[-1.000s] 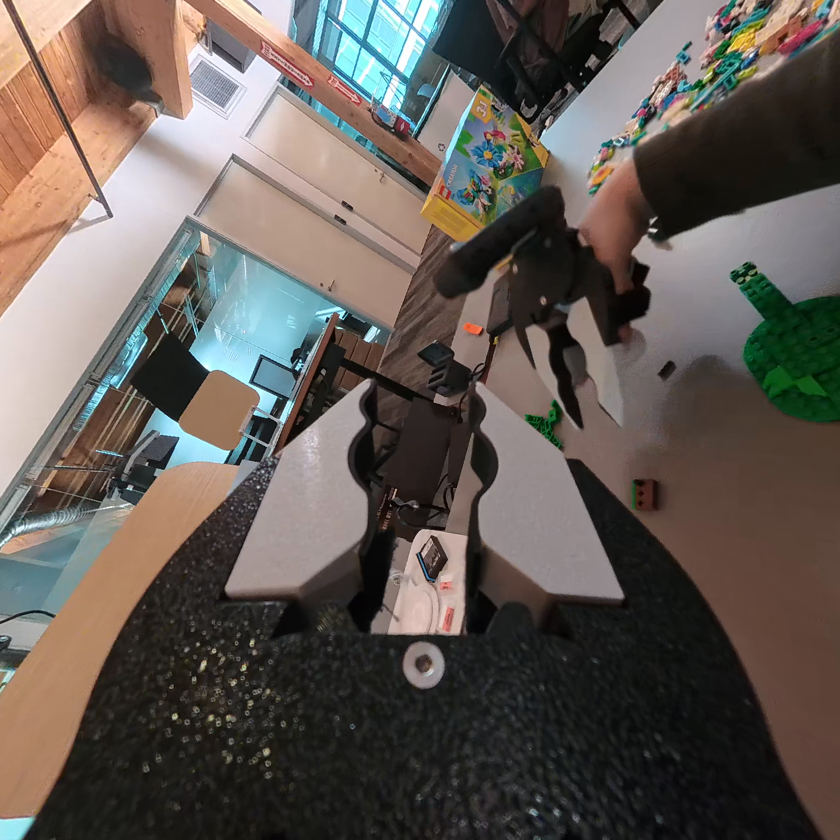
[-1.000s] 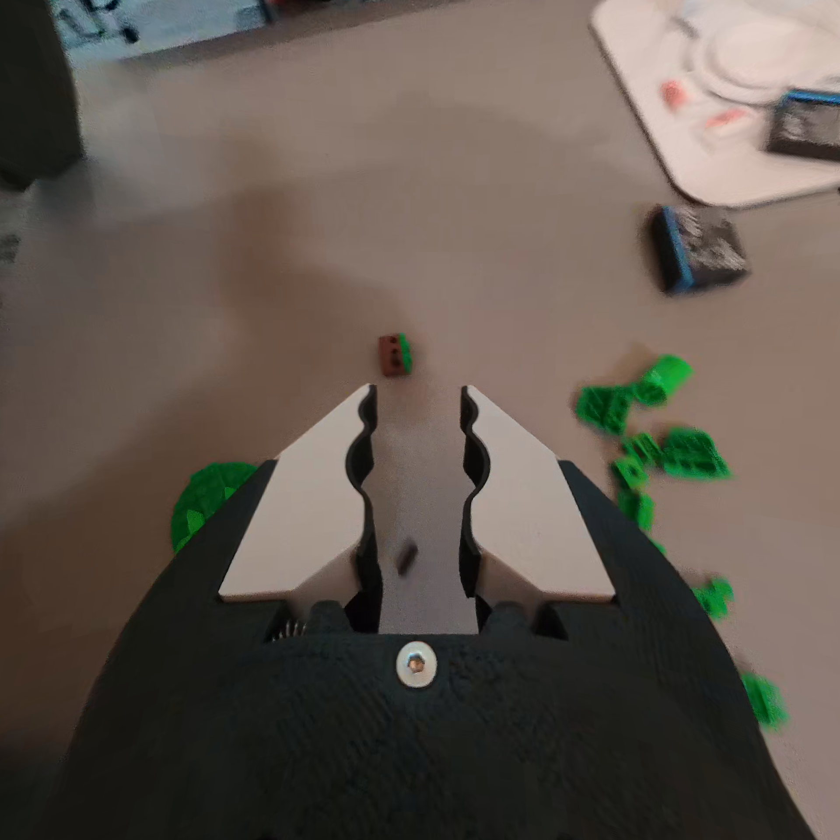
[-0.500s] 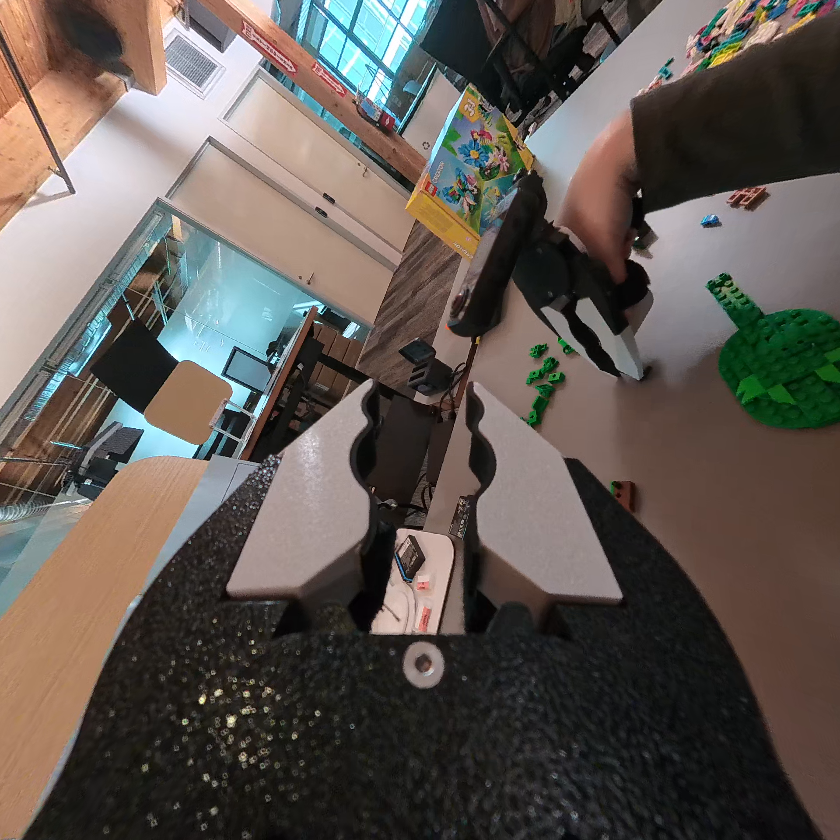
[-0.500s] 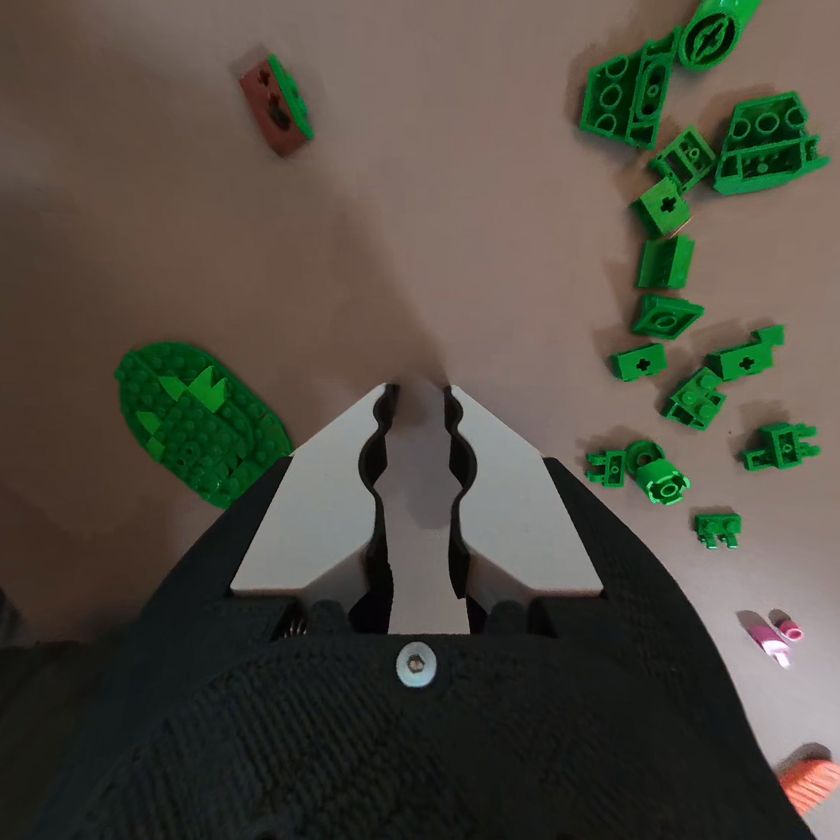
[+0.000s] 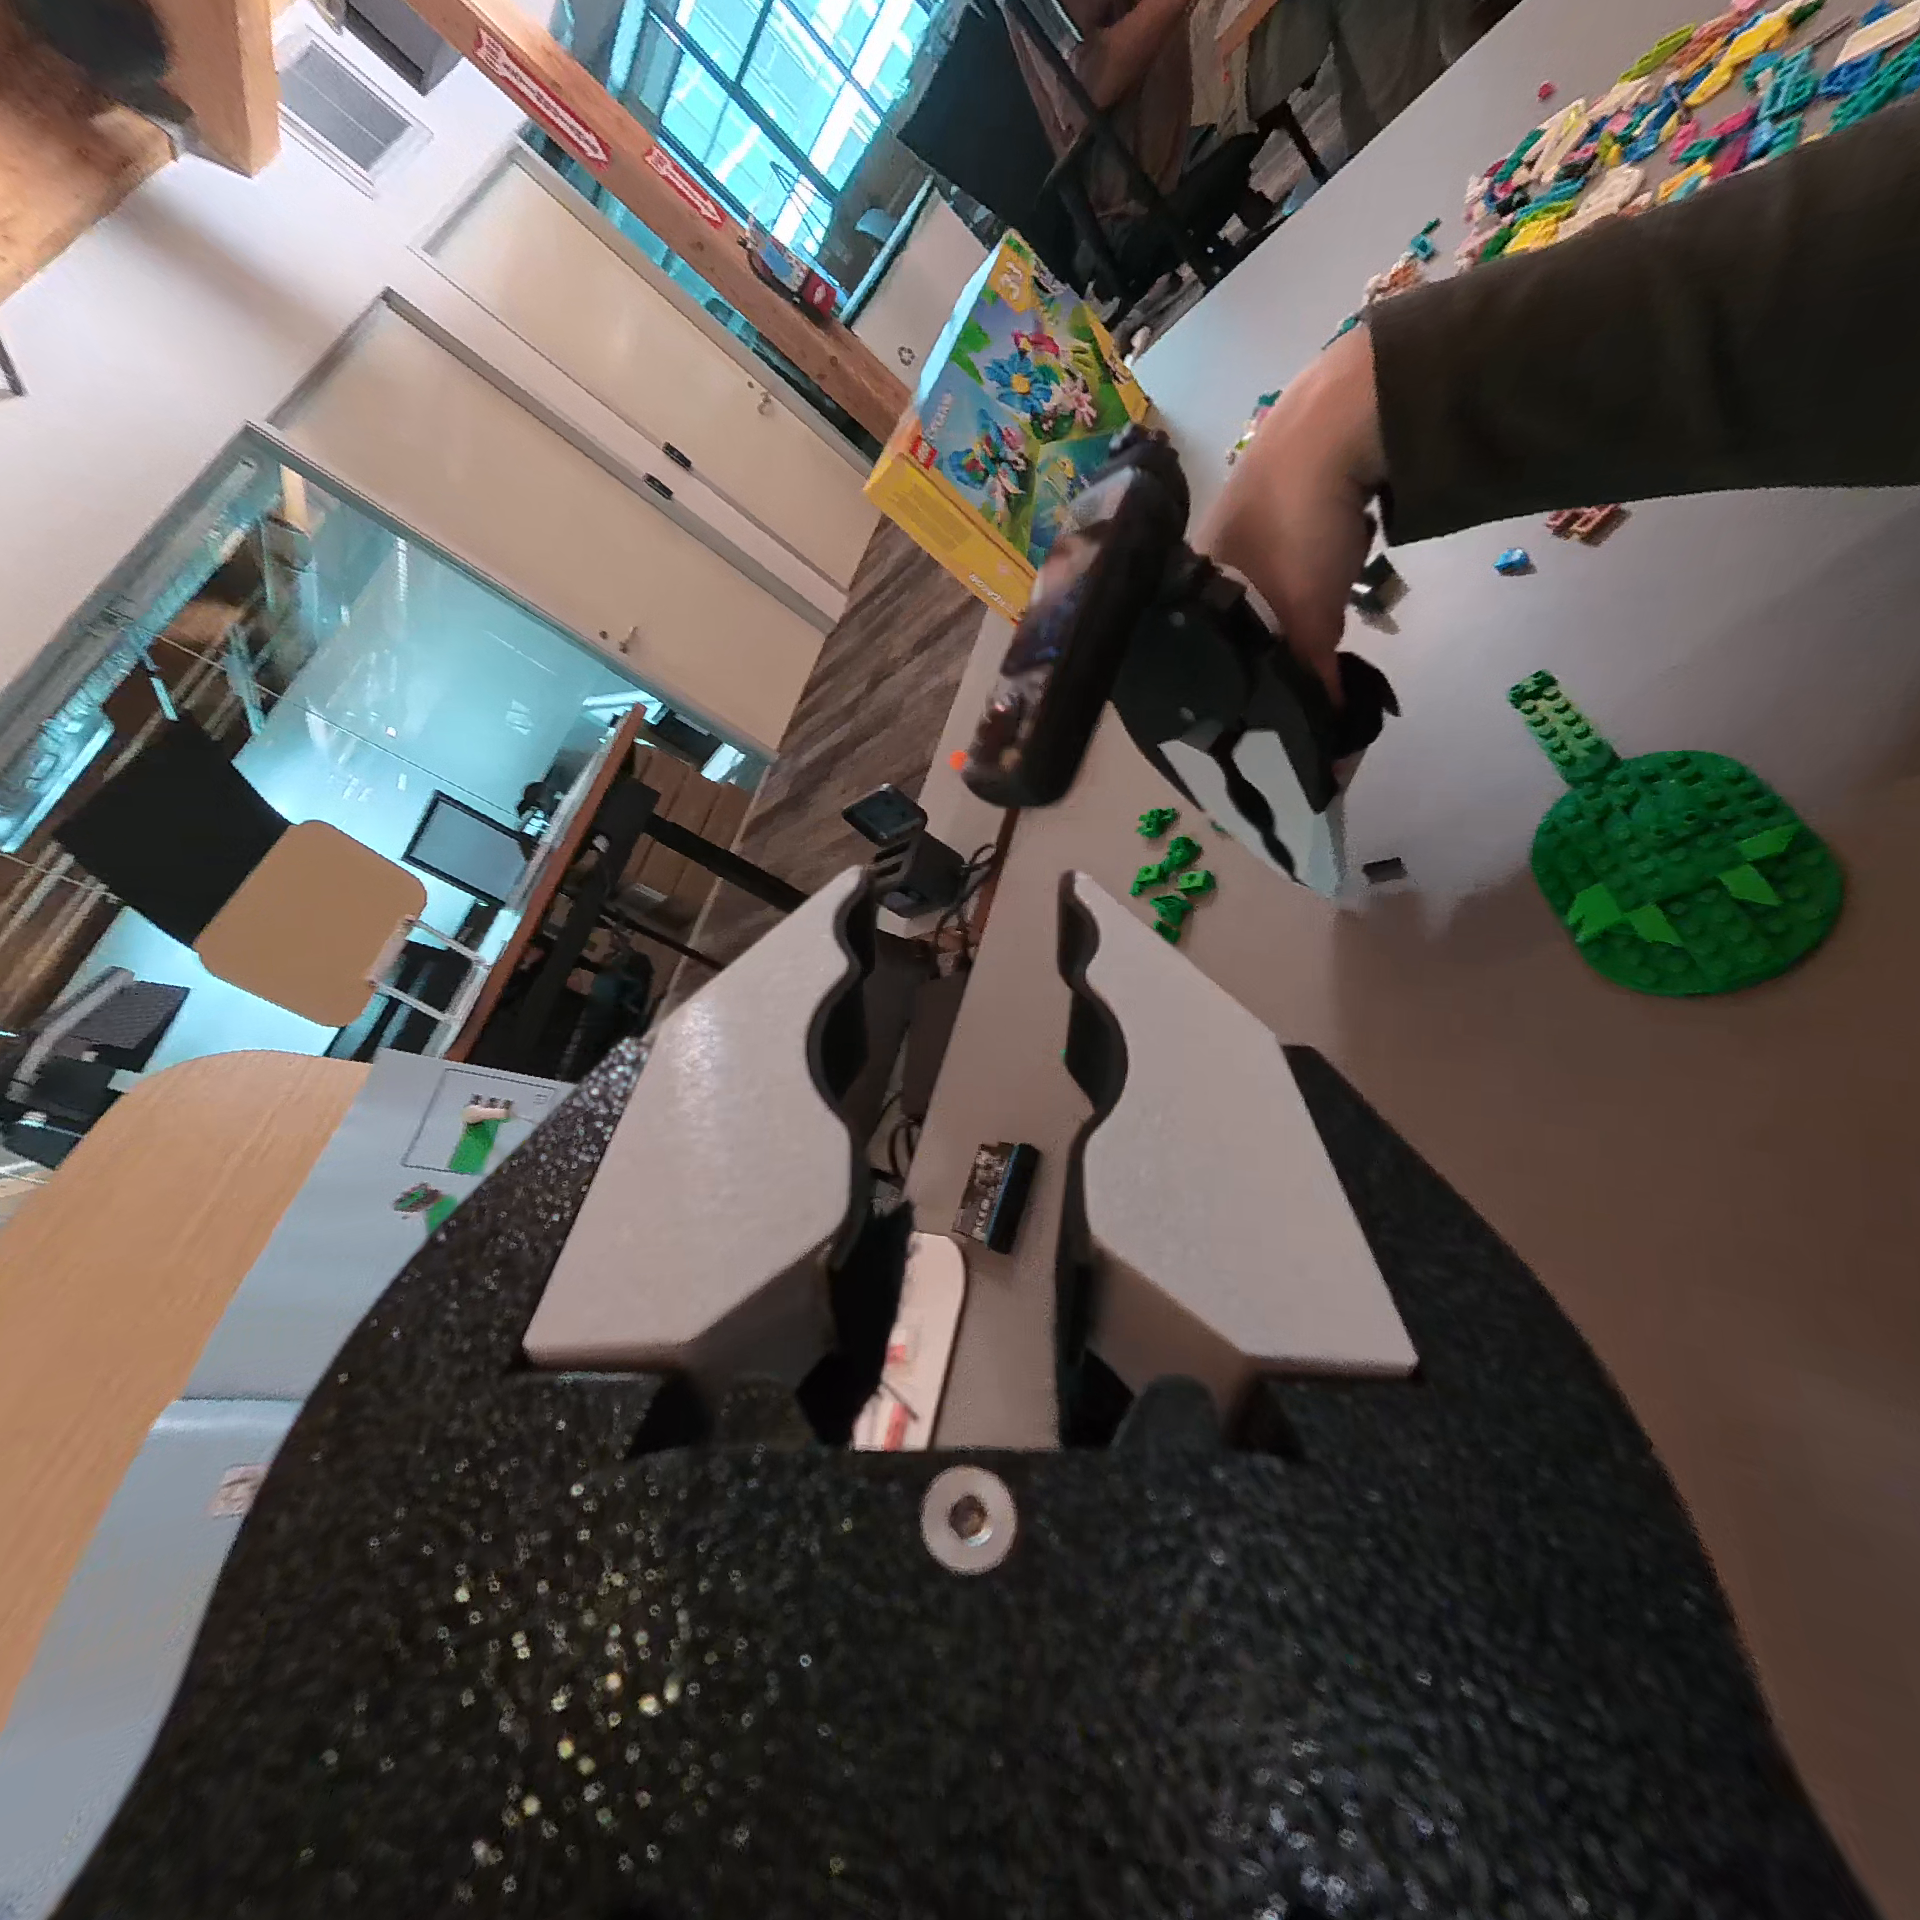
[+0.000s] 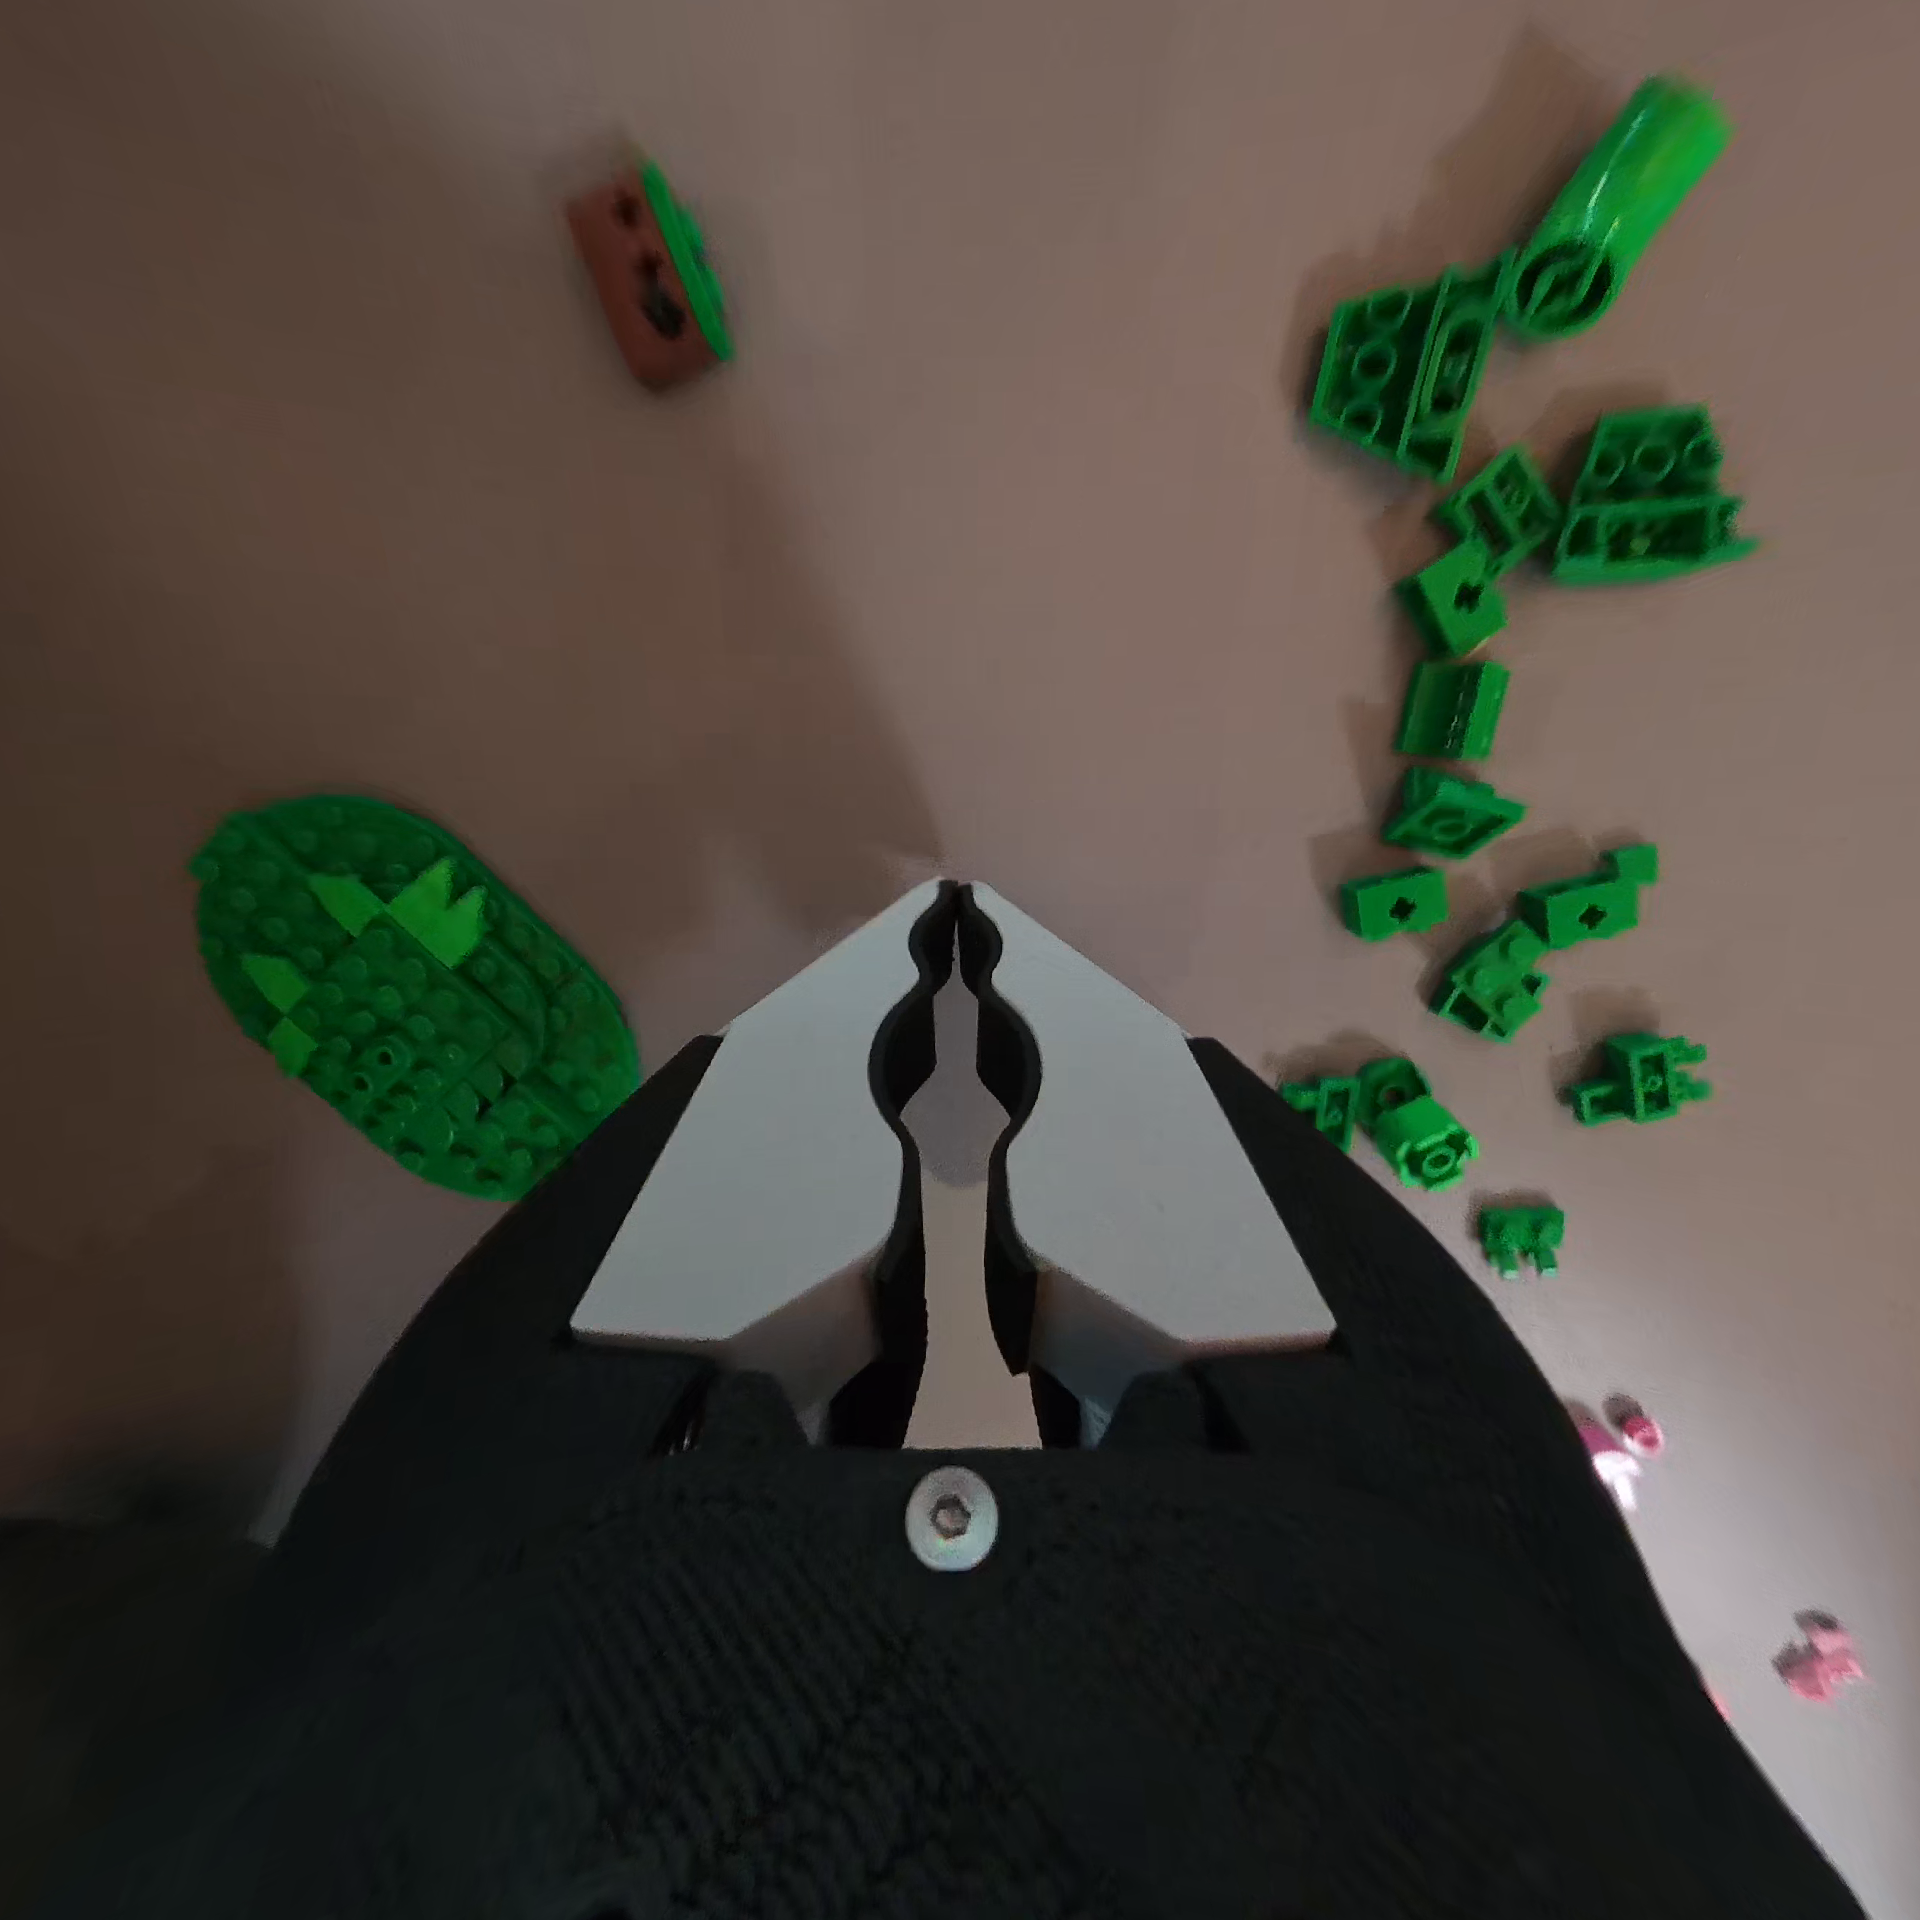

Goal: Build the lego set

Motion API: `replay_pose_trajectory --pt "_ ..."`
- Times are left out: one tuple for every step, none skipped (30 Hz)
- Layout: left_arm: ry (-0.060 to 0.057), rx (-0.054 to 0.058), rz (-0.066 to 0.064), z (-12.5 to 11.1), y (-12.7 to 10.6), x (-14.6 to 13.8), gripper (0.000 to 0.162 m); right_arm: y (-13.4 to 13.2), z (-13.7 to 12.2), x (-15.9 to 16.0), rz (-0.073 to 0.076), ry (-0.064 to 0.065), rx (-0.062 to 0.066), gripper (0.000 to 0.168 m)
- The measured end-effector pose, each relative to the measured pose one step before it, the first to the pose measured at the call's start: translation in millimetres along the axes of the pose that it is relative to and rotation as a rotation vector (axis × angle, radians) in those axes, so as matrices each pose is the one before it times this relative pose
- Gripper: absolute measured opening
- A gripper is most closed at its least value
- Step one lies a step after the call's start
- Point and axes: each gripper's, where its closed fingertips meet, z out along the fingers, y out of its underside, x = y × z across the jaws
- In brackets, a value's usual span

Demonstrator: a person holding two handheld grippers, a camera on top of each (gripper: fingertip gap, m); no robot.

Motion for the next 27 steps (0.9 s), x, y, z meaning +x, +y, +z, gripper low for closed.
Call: replay_pose_trajectory --pt "0.0128 -0.0059 -0.0092 1.22 1.91 1.78 0.032 -8.53 -3.90 -0.85 -0.0086 -0.0079 0.0553 0.000" --pt "0.0125 -0.0067 -0.0074 1.40 1.77 1.85 0.032 -9.96 -4.57 -1.10 -0.0151 -0.0070 0.0635 0.000" --pt "0.0116 -0.0068 -0.0081 1.42 1.70 1.81 0.033 -10.90 -4.87 -1.80 -0.0210 -0.0082 0.0689 0.000" --pt "0.0093 -0.0054 -0.0093 1.45 1.20 1.54 0.033 -12.28 -5.24 -0.67 -0.0245 -0.0002 0.0777 0.000" --pt "0.0080 -0.0036 -0.0099 1.27 0.87 1.13 0.032 -11.82 -5.38 0.14 -0.0156 0.0033 0.0738 0.000" --pt "0.0099 -0.0047 -0.0090 1.14 0.99 1.49 0.032 -7.68 -4.82 -0.49 0.0013 -0.0018 0.0473 0.000" --pt "0.0060 -0.0038 -0.0041 0.66 0.81 0.81 0.032 -2.10 -4.19 0.01 0.0131 0.0027 0.0137 0.000" --pt "-0.0001 -0.0014 0.0017 0.10 0.33 0.09 0.032 4.82 -3.38 2.76 0.0241 0.0222 -0.0257 0.000" --pt "-0.0017 -0.0011 0.0033 -0.32 -0.03 -0.06 0.032 11.49 -2.32 2.50 0.0403 0.0217 -0.0617 0.003" --pt "-0.0026 -0.0001 0.0021 -0.68 -0.46 -0.40 0.032 16.14 -0.54 0.23 0.0657 0.0055 -0.0852 0.008" --pt "-0.0025 0.0029 0.0006 -0.77 -0.87 -0.45 0.031 17.61 1.50 -2.95 0.0818 -0.0215 -0.0911 0.012" --pt "-0.0003 0.0051 -0.0004 -0.74 -1.25 -0.11 0.031 14.76 3.59 -2.25 0.0820 -0.0262 -0.0735 0.017" --pt "0.0002 0.0050 -0.0003 -0.56 -1.18 0.12 0.031 9.31 4.63 0.03 0.0691 -0.0196 -0.0471 0.021" --pt "0.0005 0.0027 0.0002 -0.19 -0.62 0.14 0.031 3.46 4.34 1.55 0.0581 -0.0152 -0.0199 0.022" --pt "0.0002 -0.0009 0.0009 0.06 -0.03 0.22 0.031 -0.79 3.22 1.82 0.0501 -0.0126 -0.0017 0.024" --pt "0.0000 -0.0030 0.0024 0.17 0.48 0.21 0.030 -2.00 2.21 2.04 0.0410 -0.0034 0.0029 0.025" --pt "0.0006 -0.0046 0.0024 0.27 0.64 0.27 0.030 -1.96 1.27 1.56 0.0237 0.0050 0.0031 0.027" --pt "-0.0003 -0.0054 0.0020 0.24 0.91 0.01 0.030 -1.18 1.15 0.85 0.0109 0.0082 0.0006 0.027" --pt "-0.0016 -0.0043 0.0028 0.19 0.72 0.00 0.030 0.72 1.44 0.74 0.0055 0.0123 -0.0104 0.030" --pt "-0.0008 -0.0027 0.0023 0.10 0.38 -0.10 0.030 2.19 1.69 1.19 0.0013 0.0178 -0.0201 0.032" --pt "0.0014 -0.0007 -0.0007 -0.08 0.17 0.18 0.030 0.07 0.82 0.18 0.0018 0.0128 -0.0069 0.031" --pt "0.0030 0.0020 -0.0024 0.08 -0.27 0.45 0.030 -0.34 0.10 -1.72 0.0046 -0.0009 -0.0044 0.031" --pt "0.0026 0.0018 -0.0024 0.04 -0.17 0.35 0.030 0.65 0.66 -1.20 0.0013 0.0016 -0.0090 0.030" --pt "0.0016 -0.0002 -0.0016 0.13 0.12 0.20 0.030 1.13 0.52 0.51 -0.0001 0.0137 -0.0123 0.027" --pt "0.0015 -0.0014 0.0001 0.17 0.27 0.32 0.029 1.57 0.21 0.14 0.0031 0.0136 -0.0148 0.026" --pt "0.0012 -0.0023 0.0012 0.16 0.38 0.33 0.029 2.35 0.21 -0.29 0.0012 0.0132 -0.0181 0.025" --pt "0.0010 -0.0018 0.0013 0.11 0.30 0.34 0.029 2.11 -0.09 -0.09 -0.0039 0.0171 -0.0162 0.023"
